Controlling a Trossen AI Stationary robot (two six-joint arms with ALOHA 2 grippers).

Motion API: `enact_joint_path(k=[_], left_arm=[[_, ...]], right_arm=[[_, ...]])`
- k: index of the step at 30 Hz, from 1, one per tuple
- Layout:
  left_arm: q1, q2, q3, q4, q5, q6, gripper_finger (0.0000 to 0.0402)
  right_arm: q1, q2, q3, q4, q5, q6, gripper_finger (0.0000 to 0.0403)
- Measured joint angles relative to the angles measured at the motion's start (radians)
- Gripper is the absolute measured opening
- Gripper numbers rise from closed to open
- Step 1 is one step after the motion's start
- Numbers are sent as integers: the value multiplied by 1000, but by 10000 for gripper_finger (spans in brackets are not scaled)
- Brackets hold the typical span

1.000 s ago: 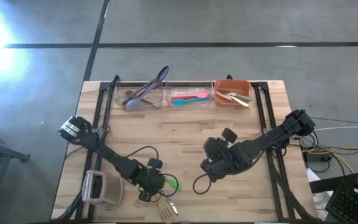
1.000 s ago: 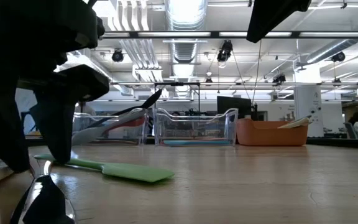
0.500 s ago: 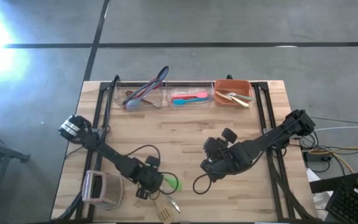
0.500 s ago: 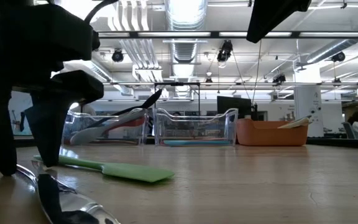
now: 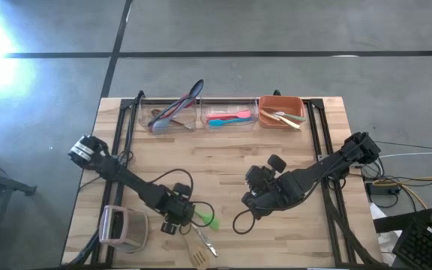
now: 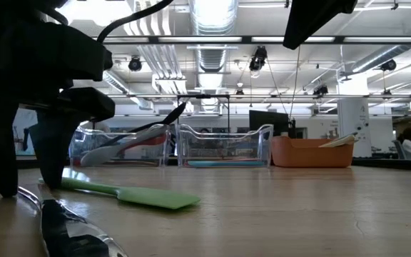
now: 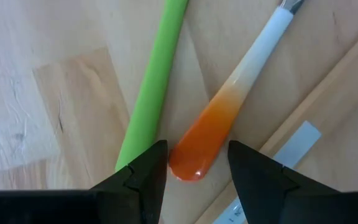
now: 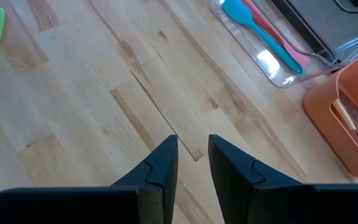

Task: Pick & Place Kitchen Items
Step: Put the orange knife into the orange bin

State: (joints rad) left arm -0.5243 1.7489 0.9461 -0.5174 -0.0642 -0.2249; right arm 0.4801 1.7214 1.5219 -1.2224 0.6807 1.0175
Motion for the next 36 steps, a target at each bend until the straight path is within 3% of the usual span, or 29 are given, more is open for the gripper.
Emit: enact_joint_path(k=[19, 29, 36], left_arm=[[27, 2, -43, 66, 11, 11, 170], [32, 2, -128, 216, -3, 15, 87], [35, 2, -146, 266, -6, 12, 61]], right_arm=[[0, 0, 0, 2, 0, 3, 82], [0, 0, 0, 2, 1, 3, 82], [0, 0, 0, 3, 1, 3, 82]])
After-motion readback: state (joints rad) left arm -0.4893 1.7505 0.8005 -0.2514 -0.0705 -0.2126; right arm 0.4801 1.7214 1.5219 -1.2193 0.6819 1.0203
